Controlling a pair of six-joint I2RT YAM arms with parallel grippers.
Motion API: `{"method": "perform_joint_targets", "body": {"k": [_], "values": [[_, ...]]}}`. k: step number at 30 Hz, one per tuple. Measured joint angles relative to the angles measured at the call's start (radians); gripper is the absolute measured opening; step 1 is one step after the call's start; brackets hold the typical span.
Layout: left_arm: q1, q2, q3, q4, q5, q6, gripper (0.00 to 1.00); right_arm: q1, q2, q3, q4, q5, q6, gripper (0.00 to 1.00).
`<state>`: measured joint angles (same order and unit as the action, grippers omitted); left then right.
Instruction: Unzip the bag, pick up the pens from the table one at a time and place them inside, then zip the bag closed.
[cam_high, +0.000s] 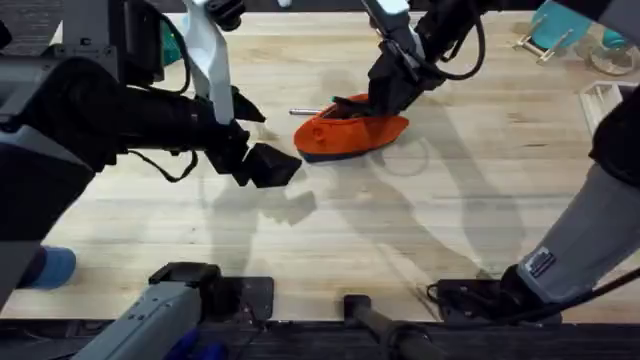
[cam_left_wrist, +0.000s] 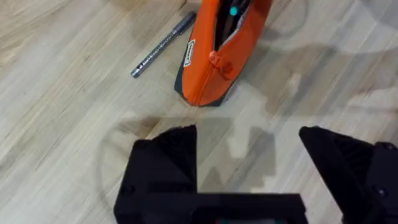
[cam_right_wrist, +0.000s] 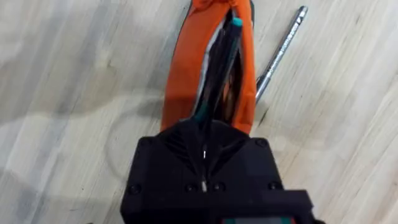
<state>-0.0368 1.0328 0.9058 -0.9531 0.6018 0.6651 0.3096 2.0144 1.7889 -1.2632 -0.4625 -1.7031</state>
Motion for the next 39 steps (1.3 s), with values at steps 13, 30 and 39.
{"method": "perform_joint_targets", "body": {"k": [13,30,39], "values": [[0.000,0.000,0.000,0.000,0.000,0.000,0.995,0.001,0.039,0.000,0.017,0.031,0.000,0.033],[0.000,0.000,0.000,0.000,0.000,0.000,0.995,0.008,0.056,0.000,0.050,0.066,0.021,0.078],[0.000,0.000,0.000,0.000,0.000,0.000,0.995,0.010,0.056,0.000,0.051,0.074,0.027,0.265]]}}
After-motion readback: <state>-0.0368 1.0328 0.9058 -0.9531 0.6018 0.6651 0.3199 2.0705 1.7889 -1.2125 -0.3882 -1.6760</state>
